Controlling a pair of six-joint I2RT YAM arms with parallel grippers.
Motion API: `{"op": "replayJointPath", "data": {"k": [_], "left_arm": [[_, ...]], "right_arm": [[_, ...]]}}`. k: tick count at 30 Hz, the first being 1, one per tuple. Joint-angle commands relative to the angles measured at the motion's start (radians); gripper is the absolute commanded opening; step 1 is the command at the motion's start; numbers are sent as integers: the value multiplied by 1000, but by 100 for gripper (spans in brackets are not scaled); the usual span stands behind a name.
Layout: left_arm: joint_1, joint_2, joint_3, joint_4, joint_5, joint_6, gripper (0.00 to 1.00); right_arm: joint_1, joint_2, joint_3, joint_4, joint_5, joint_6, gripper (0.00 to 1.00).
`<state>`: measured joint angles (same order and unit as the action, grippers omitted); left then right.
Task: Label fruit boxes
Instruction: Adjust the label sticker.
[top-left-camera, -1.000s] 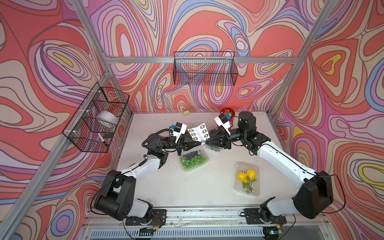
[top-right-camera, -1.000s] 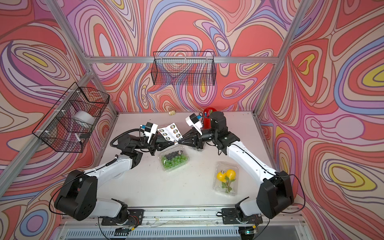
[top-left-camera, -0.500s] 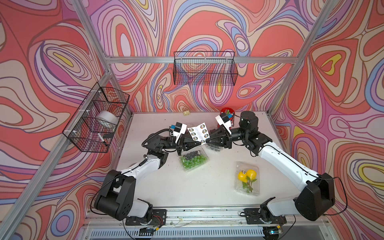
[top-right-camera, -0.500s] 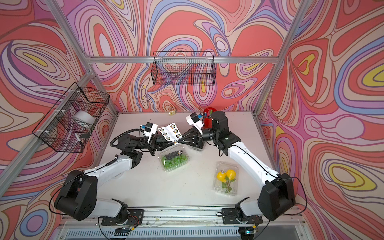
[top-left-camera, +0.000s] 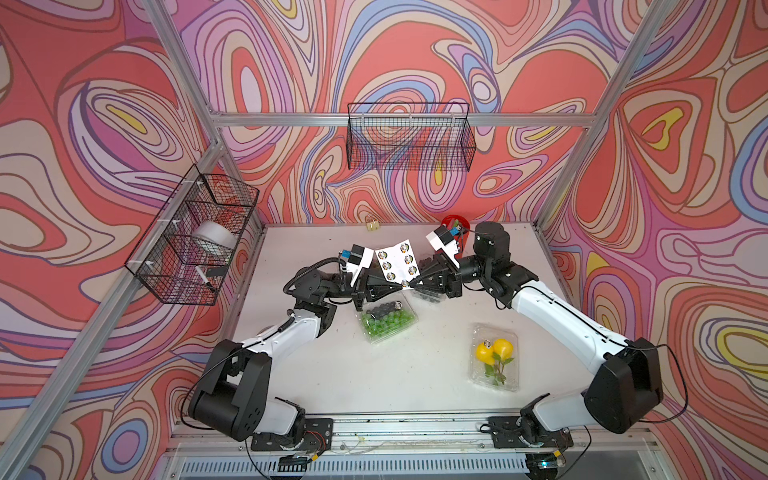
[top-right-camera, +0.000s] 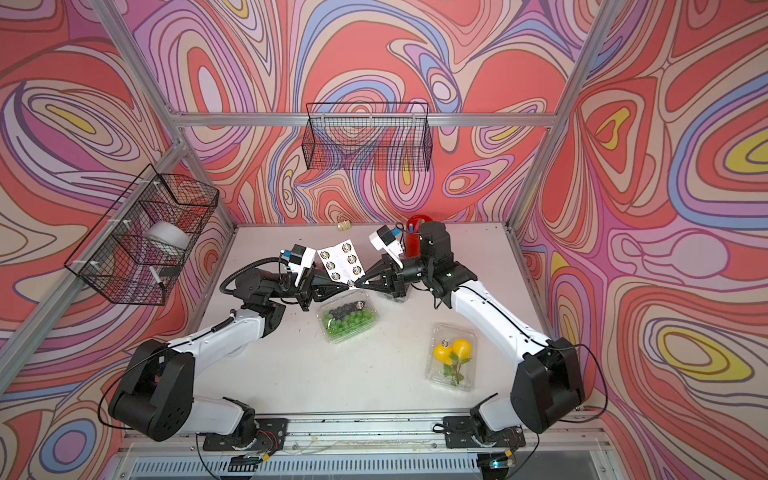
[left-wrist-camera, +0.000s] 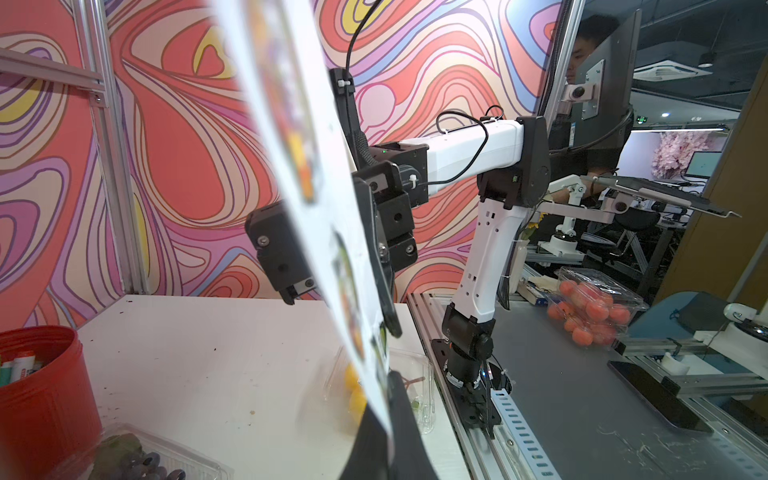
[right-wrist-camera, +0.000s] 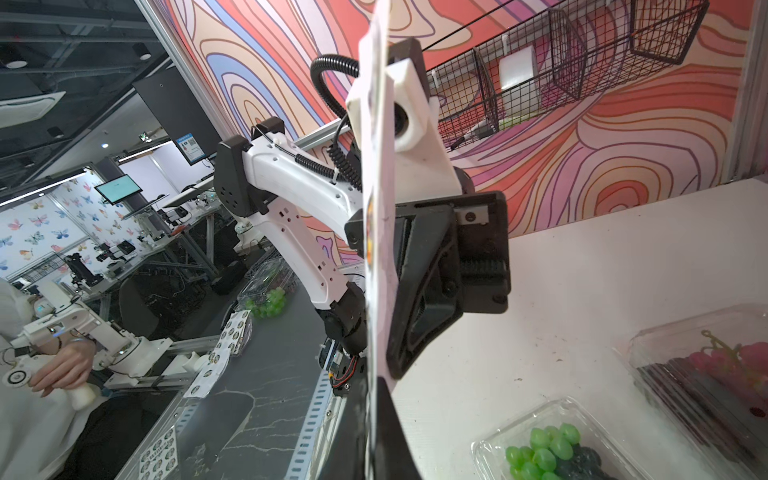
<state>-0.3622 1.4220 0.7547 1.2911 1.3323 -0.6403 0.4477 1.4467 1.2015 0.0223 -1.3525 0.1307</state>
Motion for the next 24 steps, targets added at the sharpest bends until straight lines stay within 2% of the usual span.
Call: {"op": "replayJointPath", "data": {"k": [1,5,11,19,24], "left_arm": [[-6,2,20,61,20,-5,0],[-8,2,21,62,19,-5,0],[-9,0,24,62,21,-5,0],[-12,9,28,62,26,-1,0],[-16,14,40,61,31,-1,0]], "right_arm": [[2,-12,12,37,-27,23,11],[1,-13,10,42,-32,32,11],[3,1,13,49,-61,52,0],[23,17,16,68,-111,86,0],[29,32,20,61,-90,81,0]]}}
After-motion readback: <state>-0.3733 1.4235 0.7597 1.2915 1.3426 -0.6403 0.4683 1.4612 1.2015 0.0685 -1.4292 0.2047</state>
